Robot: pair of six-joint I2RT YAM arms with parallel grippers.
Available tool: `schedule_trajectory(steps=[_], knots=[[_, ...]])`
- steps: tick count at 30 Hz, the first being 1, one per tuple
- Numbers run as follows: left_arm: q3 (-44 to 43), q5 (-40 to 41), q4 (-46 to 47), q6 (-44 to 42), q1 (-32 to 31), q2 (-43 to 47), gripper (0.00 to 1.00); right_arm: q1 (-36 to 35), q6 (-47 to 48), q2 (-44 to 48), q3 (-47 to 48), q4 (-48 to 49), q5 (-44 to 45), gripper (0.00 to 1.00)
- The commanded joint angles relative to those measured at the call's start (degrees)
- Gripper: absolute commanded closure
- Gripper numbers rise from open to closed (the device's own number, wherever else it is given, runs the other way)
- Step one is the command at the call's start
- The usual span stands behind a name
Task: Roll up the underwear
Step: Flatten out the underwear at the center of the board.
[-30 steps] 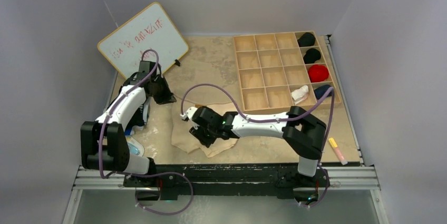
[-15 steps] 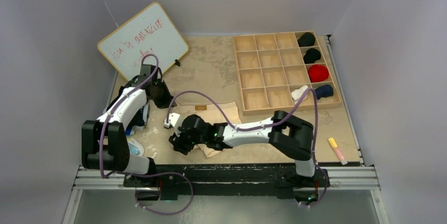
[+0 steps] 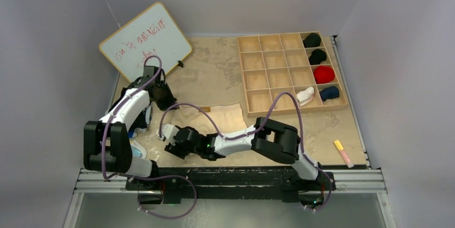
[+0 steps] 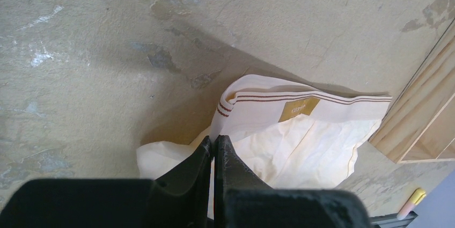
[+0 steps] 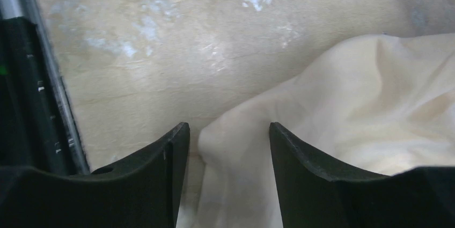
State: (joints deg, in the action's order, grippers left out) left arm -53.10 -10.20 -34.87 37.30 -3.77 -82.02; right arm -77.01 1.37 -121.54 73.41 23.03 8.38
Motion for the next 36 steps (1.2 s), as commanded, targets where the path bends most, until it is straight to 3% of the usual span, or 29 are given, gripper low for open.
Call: schedule_trajectory(steps=[1, 6, 10, 14, 17, 22, 25, 27, 29, 36], knots=[[-0.2, 0.5, 0.4, -0.1, 0.4, -0.2, 1.0, 0.1, 3.2, -1.5, 3.8, -1.8, 5.6, 0.43], [-0.2, 0.8, 0.4, -0.4, 0.4, -0.5, 1.0, 0.1, 3.6, -2.0, 4.1, -4.5, 7.8, 0.71], [-0.7, 0.9, 0.2, -0.6, 0.6, -0.8, 1.0, 0.1, 1.7, 1.1, 7.3, -12.0, 7.2, 0.9], [-1.9, 0.9, -0.3, -1.3, 1.3, -1.4, 1.0, 1.6, -2.5, 9.1, 4.7, -10.7, -2.4, 0.92], [-2.8, 0.6, -0.4, -1.5, 1.7, -2.0, 1.0, 4.4, -10.7, 14.0, 0.0, -6.7, -12.2, 0.94], [-3.2, -0.6, 0.3, -1.8, 2.0, -3.1, 1.0, 12.1, -26.9, 15.9, -9.4, 7.0, -27.7, 0.88], [-3.2, -1.3, 0.6, -1.9, 2.0, -3.7, 1.0, 14.6, -32.7, 12.4, -9.1, 7.7, -33.9, 0.82], [-3.1, -1.0, 0.5, -2.0, 2.0, -3.7, 1.0, 14.8, -33.2, 10.6, -7.0, 4.4, -35.7, 0.67], [-3.1, -0.3, 0.2, -2.2, 2.1, -3.7, 1.0, 14.8, -31.6, 9.4, -4.9, 2.0, -36.6, 0.59], [-4.5, 3.8, -1.7, -4.3, 3.7, -4.1, 1.0, 14.8, -29.7, 12.4, -6.0, -0.7, -40.5, 0.48]])
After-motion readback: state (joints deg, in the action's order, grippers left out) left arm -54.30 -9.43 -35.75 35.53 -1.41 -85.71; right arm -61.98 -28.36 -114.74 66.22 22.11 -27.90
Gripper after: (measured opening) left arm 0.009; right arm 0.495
